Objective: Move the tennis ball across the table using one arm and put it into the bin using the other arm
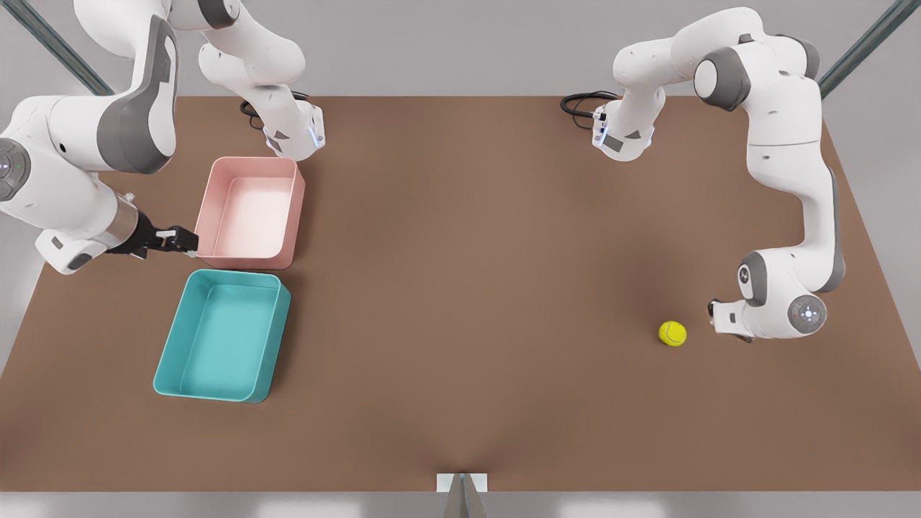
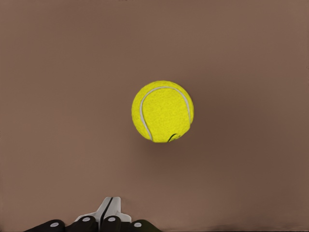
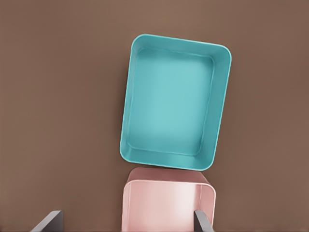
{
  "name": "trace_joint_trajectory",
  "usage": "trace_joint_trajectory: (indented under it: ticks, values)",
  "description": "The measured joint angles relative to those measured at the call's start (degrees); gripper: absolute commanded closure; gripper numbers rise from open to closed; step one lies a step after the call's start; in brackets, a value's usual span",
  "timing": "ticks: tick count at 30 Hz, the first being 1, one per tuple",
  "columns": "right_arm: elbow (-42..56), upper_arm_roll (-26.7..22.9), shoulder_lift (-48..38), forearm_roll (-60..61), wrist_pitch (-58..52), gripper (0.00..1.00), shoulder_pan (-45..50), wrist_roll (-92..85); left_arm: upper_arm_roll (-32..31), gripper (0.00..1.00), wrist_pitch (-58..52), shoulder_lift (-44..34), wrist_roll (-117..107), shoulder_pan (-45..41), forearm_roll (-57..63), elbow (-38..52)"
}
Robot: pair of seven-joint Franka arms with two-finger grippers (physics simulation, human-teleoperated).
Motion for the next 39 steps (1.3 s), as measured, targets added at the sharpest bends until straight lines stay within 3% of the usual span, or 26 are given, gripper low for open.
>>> trace_joint_trajectory:
  ticks: [17,22,26,27,28,32,39]
  values:
    - [0.01,0.0,0.02,0.0,-0.52,0.0,0.0,0.0,-0.17,0.79,7.77,3.53,26.42,-1.73,4.99,-2.39]
    - [0.01,0.0,0.02,0.0,-0.54,0.0,0.0,0.0,-3.42,0.79,9.3,3.84,21.15,-13.65,2.1,-1.57]
    - [0.01,0.05,0.02,-0.11,-0.55,0.0,0.07,0.0,-5.36,0.79,6.69,3.81,9.96,-13.26,-7.42,3.61]
    - [0.01,0.07,0.02,-0.13,-0.55,0.0,0.09,0.0,-5.4,0.08,6.09,3.82,7.53,-13.11,-7.96,3.78]
    - [0.01,0.08,0.02,-0.14,-0.55,0.0,0.1,0.0,-4.63,0.0,4.85,2.72,4.92,-13.02,-8.0,3.39]
    - [0.01,0.37,0.6,-0.14,-1.22,0.0,0.81,-0.01,4.23,0.0,-10.16,-16.82,-8.24,-13.1,-11.6,4.86]
    - [2.17,0.52,14.4,0.72,1.54,0.0,13.3,0.77,5.28,0.0,-28.82,-19.78,-25.99,-11.83,-11.8,9.82]
